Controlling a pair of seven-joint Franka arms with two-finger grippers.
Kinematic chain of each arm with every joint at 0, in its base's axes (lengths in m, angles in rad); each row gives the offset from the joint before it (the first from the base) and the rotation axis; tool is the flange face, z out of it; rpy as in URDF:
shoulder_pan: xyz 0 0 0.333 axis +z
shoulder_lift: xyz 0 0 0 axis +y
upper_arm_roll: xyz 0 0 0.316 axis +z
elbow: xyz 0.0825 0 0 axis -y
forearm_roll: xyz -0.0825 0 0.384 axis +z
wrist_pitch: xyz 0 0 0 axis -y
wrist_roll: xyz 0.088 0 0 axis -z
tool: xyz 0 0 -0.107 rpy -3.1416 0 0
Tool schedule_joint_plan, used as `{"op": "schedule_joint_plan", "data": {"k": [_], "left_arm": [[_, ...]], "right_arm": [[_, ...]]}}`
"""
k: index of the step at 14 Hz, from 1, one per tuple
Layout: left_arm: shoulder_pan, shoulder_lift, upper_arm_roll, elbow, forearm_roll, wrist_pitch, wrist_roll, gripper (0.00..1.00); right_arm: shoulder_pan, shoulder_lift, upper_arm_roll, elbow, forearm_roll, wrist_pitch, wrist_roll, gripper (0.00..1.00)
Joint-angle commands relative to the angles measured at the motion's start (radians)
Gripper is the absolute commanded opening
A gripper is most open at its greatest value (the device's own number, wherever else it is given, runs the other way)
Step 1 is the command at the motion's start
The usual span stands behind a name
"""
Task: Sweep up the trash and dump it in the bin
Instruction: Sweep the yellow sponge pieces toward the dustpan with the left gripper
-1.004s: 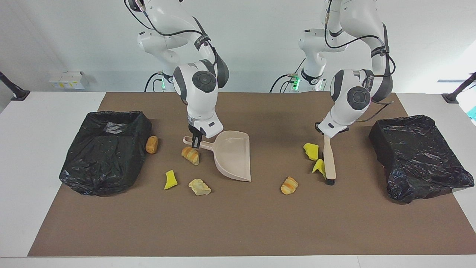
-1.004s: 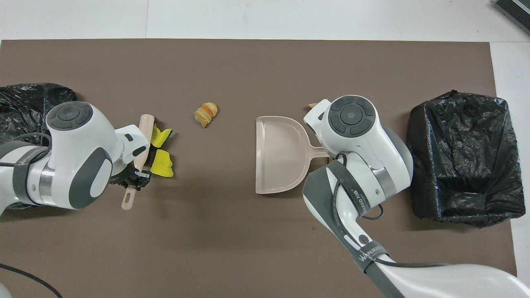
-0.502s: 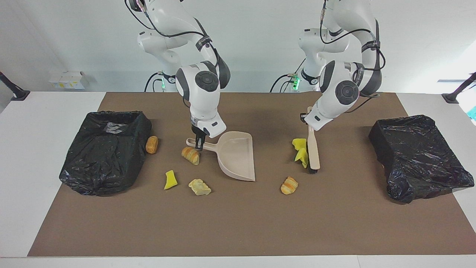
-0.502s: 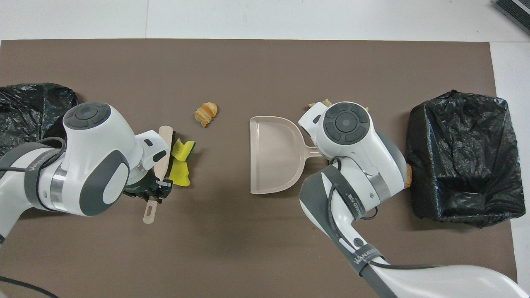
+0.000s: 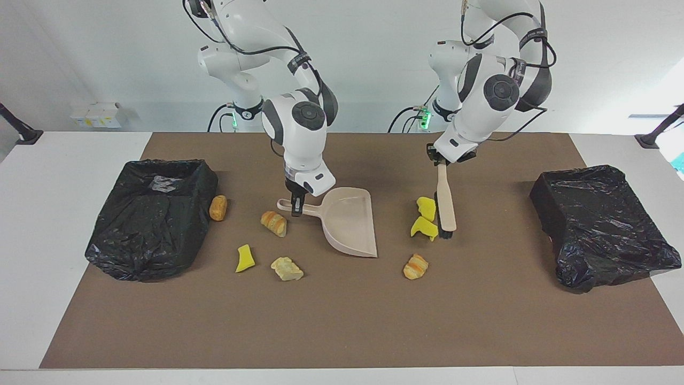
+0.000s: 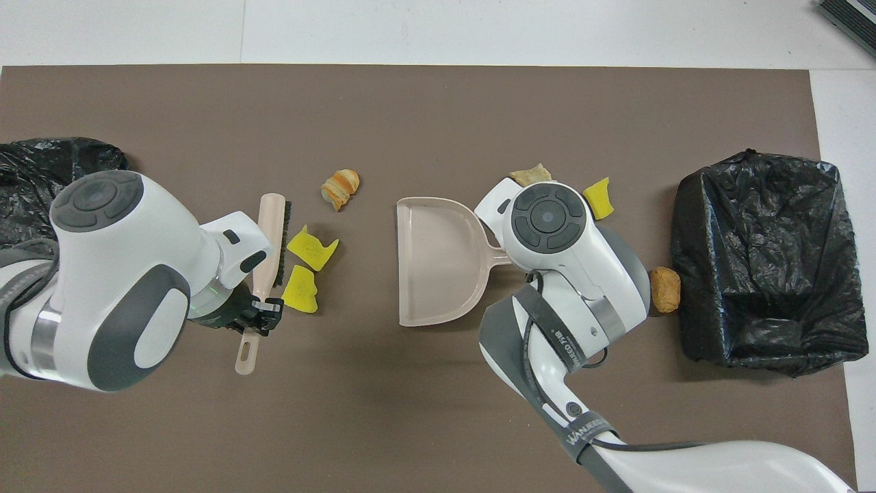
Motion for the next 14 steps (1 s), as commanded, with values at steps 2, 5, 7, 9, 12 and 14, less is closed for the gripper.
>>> {"op": "schedule_joint_plan", "data": {"k": [2, 5, 7, 9, 12, 14], "left_arm": [[0.062, -0.072, 0.0, -0.132, -0.015, 0.013, 0.009, 0.0], [0.053, -0.135, 0.0, -0.27, -0.016, 0.105, -0.008, 0.0], [0.057, -0.129, 0.0, -0.307, -0.016, 0.119, -0.005, 0.0], [0.052, -0.124, -0.001, -0.338, -0.016, 0.191, -0.005, 0.0], [0.042, -0.089, -0.006, -0.341, -0.018, 0.269, -0.004, 0.0], [-0.007, -0.08, -0.006, -0.343, -0.053, 0.282, -0.031, 0.0]], "right_arm": [[0.0, 0.002, 0.009, -0.015, -0.011, 0.03, 0.033, 0.0], [0.0, 0.001, 0.009, -0.016, -0.011, 0.027, 0.051, 0.0], [0.002, 0.001, 0.009, -0.016, -0.011, 0.027, 0.065, 0.0], [0.002, 0.001, 0.009, -0.016, -0.011, 0.027, 0.065, 0.0], [0.002, 0.001, 0.009, -0.016, -0.011, 0.019, 0.065, 0.0], [0.0, -0.002, 0.009, -0.018, -0.009, 0.005, 0.065, 0.0]]}}
